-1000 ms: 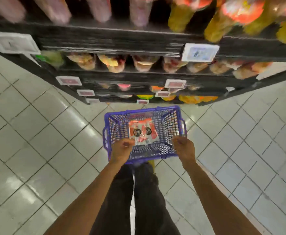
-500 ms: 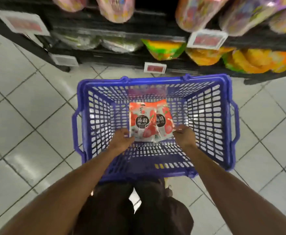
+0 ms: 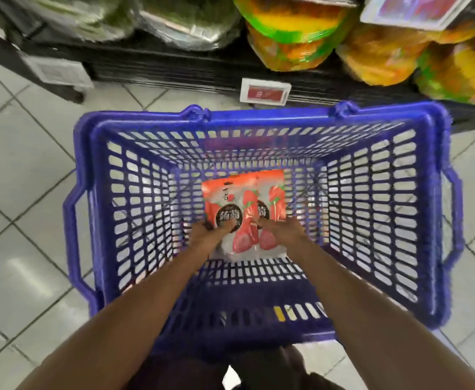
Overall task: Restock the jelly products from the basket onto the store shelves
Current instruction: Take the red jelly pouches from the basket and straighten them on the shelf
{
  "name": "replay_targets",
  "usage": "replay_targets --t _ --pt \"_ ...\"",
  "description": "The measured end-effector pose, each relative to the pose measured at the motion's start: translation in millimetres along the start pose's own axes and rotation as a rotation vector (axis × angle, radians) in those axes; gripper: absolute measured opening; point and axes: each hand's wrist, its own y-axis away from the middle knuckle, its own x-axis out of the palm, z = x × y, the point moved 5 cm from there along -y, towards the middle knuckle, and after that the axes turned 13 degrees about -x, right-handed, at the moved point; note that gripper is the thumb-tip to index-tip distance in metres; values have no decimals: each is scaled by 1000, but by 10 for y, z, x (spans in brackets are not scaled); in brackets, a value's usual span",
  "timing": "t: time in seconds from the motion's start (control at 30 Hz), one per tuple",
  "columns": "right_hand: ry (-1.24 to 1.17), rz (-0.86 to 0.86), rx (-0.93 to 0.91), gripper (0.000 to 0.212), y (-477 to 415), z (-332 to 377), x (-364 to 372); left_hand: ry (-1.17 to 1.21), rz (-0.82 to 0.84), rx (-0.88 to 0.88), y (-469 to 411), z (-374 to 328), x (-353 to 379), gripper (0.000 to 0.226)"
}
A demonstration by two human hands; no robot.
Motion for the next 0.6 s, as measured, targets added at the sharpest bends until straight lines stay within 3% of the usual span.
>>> replay_targets --t 0.1,0.2,0.23,0.3,0.4,0.5,0.6 --pt "-234 15 -44 48 328 86 -46 28 196 -88 292 94 -151 25" --pt "-375 92 -39 112 823 312 -125 89 214 -73 741 -13 -395 48" --pt "-437 99 -48 123 1000 406 -180 98 196 -50 940 -93 -473 47" --pt "-525 66 -88 110 1387 638 -351 119 135 12 1400 -293 -671 41" --pt "-607 40 -180 58 2038 1076 -706 181 130 163 2226 -689 -973 48" --pt "-636 28 -278 45 2734 1555 -1124 227 126 310 3153 -1119 -1276 58" --pt "-673 40 -460 24 3406 2078 -1529 251 59 433 4060 -1493 -1589 48"
